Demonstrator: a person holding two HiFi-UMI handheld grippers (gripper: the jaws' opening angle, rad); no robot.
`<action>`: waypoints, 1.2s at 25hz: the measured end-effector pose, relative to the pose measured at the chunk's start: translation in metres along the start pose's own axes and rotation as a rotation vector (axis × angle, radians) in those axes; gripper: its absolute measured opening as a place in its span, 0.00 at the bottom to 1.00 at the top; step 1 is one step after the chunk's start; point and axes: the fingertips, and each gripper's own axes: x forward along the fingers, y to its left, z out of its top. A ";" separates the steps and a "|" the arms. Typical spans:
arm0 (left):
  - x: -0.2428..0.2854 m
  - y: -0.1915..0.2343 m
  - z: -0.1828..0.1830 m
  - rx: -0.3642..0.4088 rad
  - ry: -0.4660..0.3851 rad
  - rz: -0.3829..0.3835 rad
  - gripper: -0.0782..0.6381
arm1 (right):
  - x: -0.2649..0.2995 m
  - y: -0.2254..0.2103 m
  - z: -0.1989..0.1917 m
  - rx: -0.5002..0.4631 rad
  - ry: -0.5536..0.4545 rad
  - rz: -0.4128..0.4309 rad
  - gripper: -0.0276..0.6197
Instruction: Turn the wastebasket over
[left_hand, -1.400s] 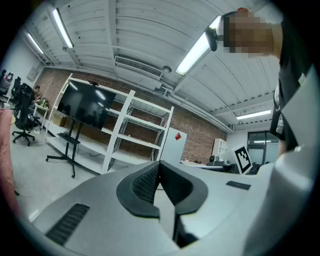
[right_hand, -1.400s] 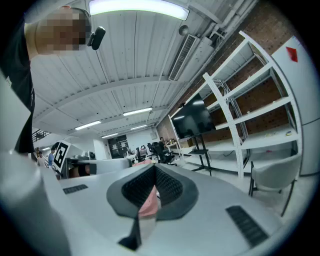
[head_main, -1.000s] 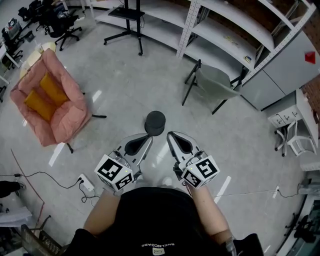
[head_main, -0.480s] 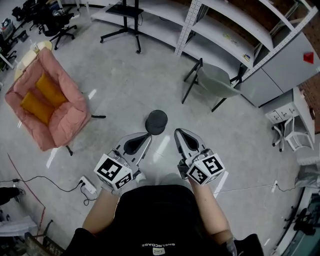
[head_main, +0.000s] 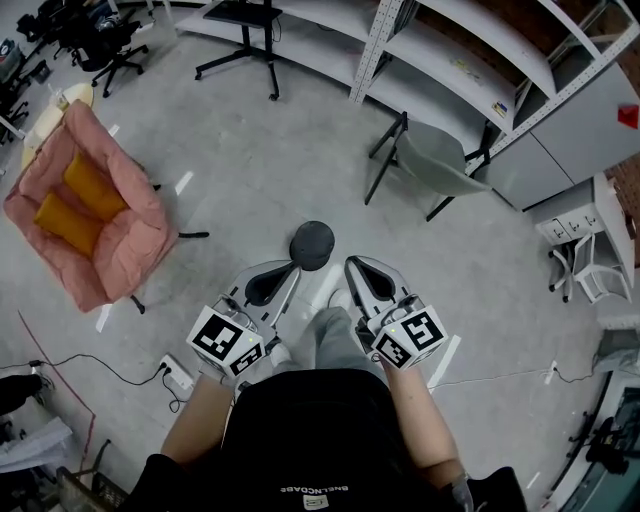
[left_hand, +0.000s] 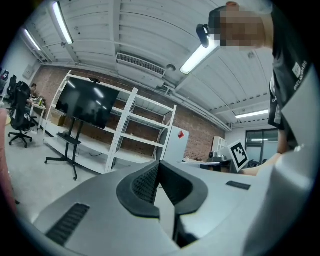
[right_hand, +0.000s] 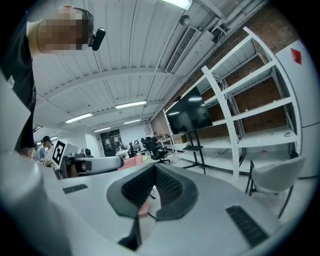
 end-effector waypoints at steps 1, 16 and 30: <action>0.010 0.004 0.000 -0.010 0.009 -0.001 0.13 | 0.005 -0.009 0.001 0.003 0.005 0.013 0.06; 0.149 0.069 0.010 -0.059 0.083 0.203 0.13 | 0.058 -0.159 0.030 0.125 0.027 0.147 0.06; 0.169 0.119 -0.025 -0.120 0.184 0.267 0.13 | 0.091 -0.213 0.007 0.190 0.091 0.089 0.06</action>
